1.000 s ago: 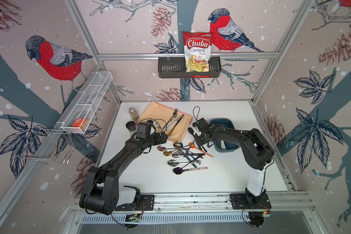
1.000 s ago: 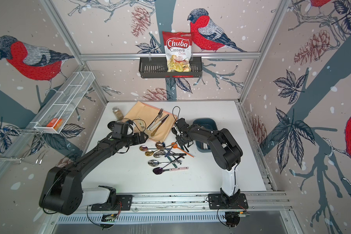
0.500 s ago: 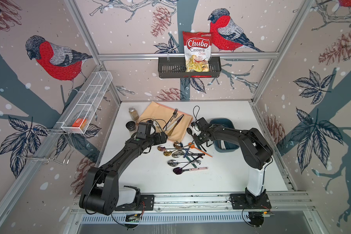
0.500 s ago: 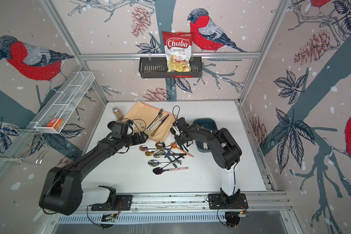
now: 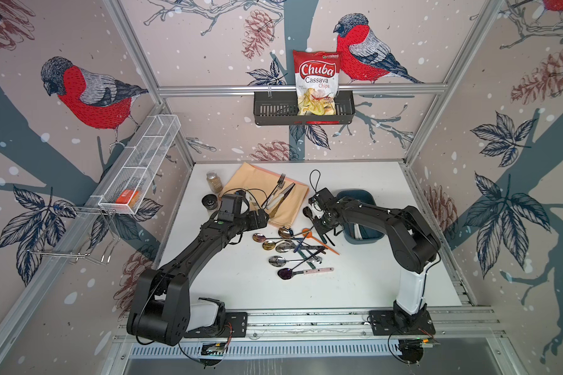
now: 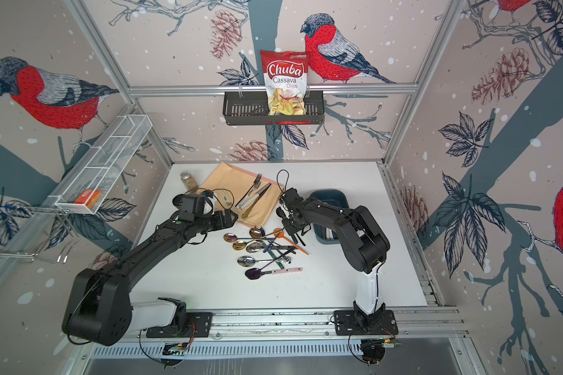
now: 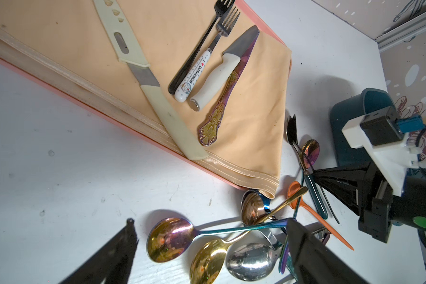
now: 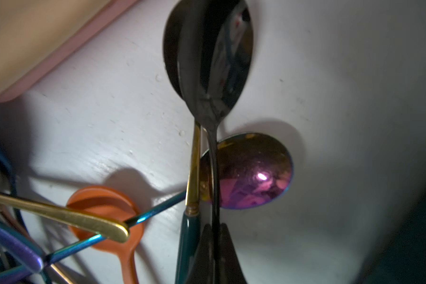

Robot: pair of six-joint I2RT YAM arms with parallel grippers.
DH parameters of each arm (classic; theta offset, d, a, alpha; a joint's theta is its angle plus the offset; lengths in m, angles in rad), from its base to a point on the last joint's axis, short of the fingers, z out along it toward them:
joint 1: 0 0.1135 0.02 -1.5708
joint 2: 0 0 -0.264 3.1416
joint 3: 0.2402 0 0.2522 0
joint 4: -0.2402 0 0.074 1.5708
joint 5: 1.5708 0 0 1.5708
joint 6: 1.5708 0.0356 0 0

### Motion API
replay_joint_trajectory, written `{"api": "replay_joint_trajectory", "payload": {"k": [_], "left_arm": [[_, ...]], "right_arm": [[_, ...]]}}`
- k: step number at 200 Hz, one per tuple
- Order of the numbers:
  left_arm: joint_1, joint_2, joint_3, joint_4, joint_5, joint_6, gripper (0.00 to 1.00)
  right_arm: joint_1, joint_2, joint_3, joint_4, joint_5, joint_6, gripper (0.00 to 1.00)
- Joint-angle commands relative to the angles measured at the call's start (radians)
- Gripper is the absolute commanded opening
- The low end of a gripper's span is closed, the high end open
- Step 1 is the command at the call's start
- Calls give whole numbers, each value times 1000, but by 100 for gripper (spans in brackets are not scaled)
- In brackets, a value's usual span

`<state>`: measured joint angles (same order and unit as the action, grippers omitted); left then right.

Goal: Put the spoon into the storage box
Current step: Pick up the spoon from the center of the board, then place the spoon in the storage box.

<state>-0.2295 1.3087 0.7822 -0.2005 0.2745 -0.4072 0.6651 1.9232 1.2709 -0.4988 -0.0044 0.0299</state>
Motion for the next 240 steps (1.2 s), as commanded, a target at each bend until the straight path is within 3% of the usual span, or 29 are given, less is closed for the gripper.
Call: {"api": "replay_joint_trajectory", "payload": {"k": [1,64,116,193,240], "left_arm": [[-19,-3,18,-3,-28,35,96],[-120,43,81,-28,-86,84,96],[-182,116,137,-47,-78,127,96],[-197,140,157,-34,-78,113,96],[-228,185,209,-42,-89,126,96]], "right_arm": [[-1,-33,10,-24,20,19,5],[-14,-87,46,-51,53,36,5],[-98,-166,33,-78,39,64,4],[-110,-174,7,-63,49,90,0],[-188,-249,11,-105,67,120,1]]}}
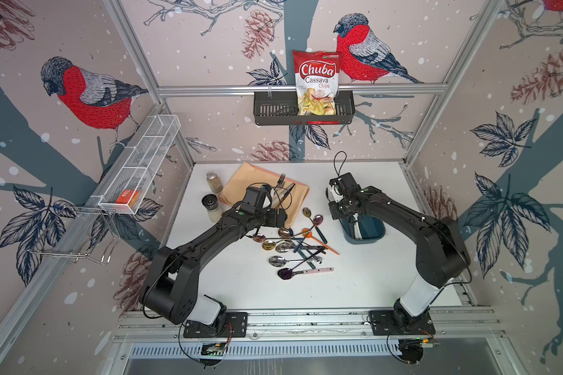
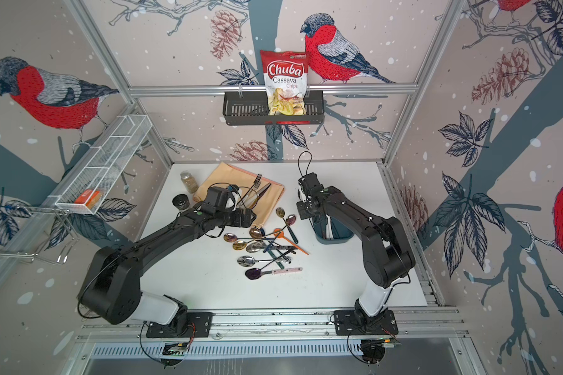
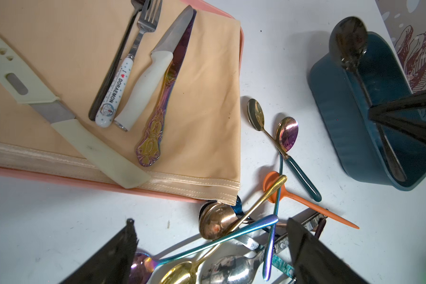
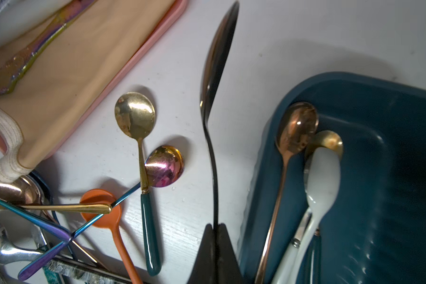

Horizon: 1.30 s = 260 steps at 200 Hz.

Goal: Put the spoon into the storage box
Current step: Place the spoon in the storage box.

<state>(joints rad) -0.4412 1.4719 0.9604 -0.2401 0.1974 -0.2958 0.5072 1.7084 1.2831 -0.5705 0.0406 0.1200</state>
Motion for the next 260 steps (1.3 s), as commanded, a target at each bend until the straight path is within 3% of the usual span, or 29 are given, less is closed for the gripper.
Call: {"api": "replay_joint_trajectory", "payload": {"k": [1,82,163,198,260], "left_arm": [[-17,24,30,-3,-13,15,96],[-58,69,85,9,-38,0,96],[-74,105,89,30,-57,-21,96],[-74,103,84,34,-61,-25,96],[-75,97,81,35,-62,-26,96]], "right_arm": [[-32,-36,-2,-35,24,30,1],[-92,-49,-92,-73,167,19,2],[-59,110,-90,-9,317,77,3],[-48,128,-87,17,334,107,8],[-29,119,-83,-4,322,108,26]]}}
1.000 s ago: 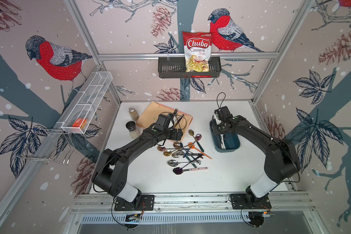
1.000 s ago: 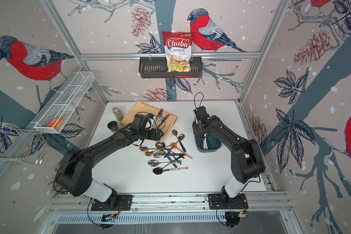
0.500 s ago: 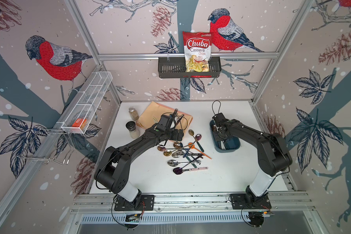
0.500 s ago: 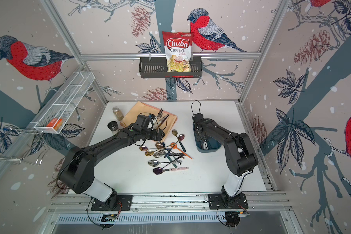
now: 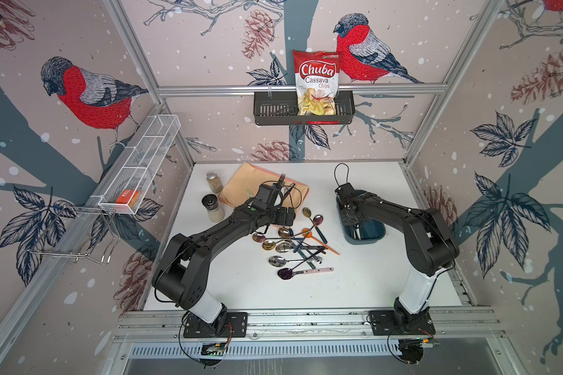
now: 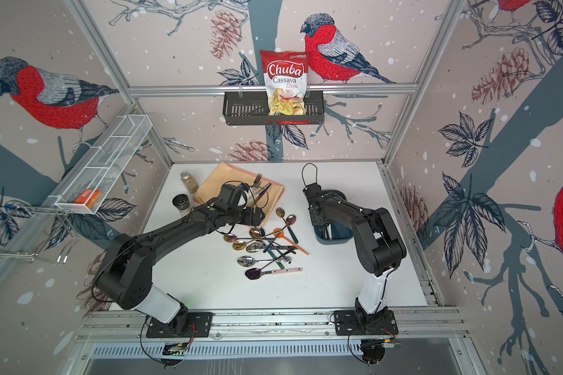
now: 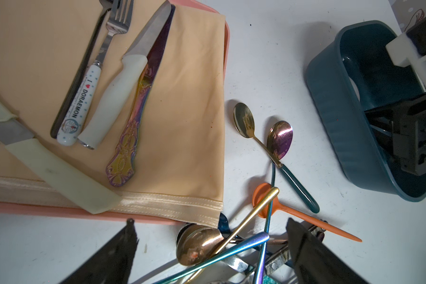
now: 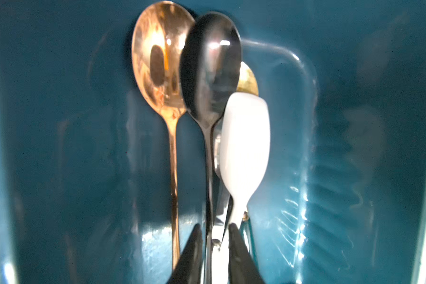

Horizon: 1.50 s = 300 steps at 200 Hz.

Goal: Put the spoon into the storage box
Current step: Place the spoon in the storage box, then pick up the spoon from the center of the board.

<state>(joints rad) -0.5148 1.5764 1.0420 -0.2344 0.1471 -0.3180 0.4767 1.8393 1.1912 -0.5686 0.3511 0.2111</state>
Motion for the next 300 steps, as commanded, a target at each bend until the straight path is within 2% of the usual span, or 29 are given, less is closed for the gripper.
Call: {"api": "replay_joint_trajectory", "payload": {"k": [1,22,53,78,103,153,231,300], "left_arm": [[-1,-7,-1,28,-12,-3,96],[-1,-15,-3,23,-18,-4,96],[15,-51,-20,17,-28,-7,96],[63,-92,-68,23,-10,-27,96],[134,-146,-144,58,38,-74,96],[231,-237,-248,59,68,-106,96],[269,-279,-281,43,57,-104,96],[283,-286,-302,49,62,-115,96]], "right_arm": [[2,-12,9,-8,10,16,27],[2,-26,30,-32,17,16,33],[1,-79,81,-79,20,3,35],[3,-116,118,-76,-115,-39,38],[51,-107,134,-58,-241,-57,39],[148,-34,90,51,-388,1,41],[206,52,54,84,-382,3,43],[217,99,54,73,-349,-25,36]]}}
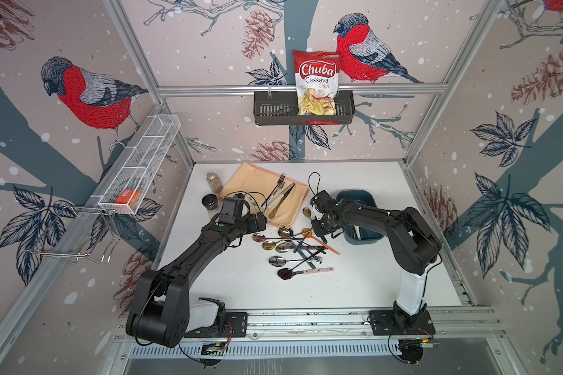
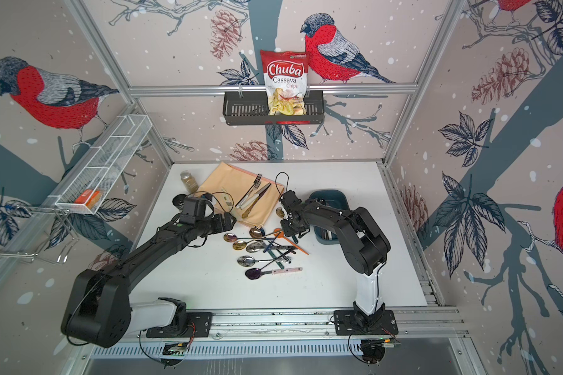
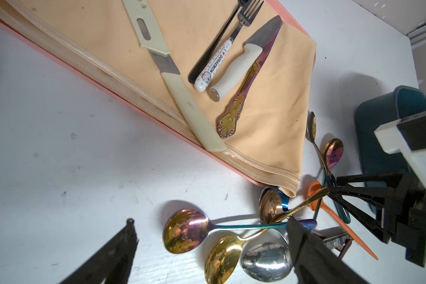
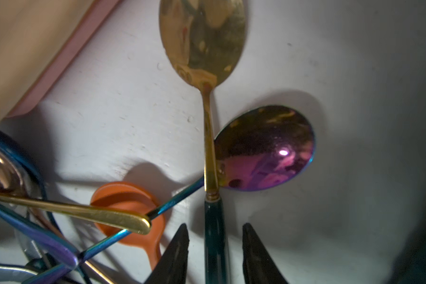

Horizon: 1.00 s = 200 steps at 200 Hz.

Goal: Put the spoon into the storage box
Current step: Pick up the spoon from the center of the board.

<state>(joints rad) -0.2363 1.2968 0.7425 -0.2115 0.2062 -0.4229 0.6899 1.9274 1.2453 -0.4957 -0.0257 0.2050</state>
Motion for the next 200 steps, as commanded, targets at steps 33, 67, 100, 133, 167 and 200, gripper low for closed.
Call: {"api": "replay_joint_trajectory", "payload": {"k": [33,67,100,133,167,200], "left_arm": [[6,-5,-2,27,3,-11,96],[5,-7,-2,32,4,-13,96],[5,-13,-7,36,1,-12,96],[5,-10,3,23,-4,9,96],[6,-10,17,2,-13,39,96],[3,-15,27,-2,-10,63,96]], "right_arm": [[3,26,0,-14,34,-29,31],[5,44,8,-37,32,-41,23],[6,46,6,-52,50,-46,16],[14,42,22,-66,75,-51,13],[20,23,58,-73,106,-47,10],[22,-14,92,-84,124,-41,8]]}}
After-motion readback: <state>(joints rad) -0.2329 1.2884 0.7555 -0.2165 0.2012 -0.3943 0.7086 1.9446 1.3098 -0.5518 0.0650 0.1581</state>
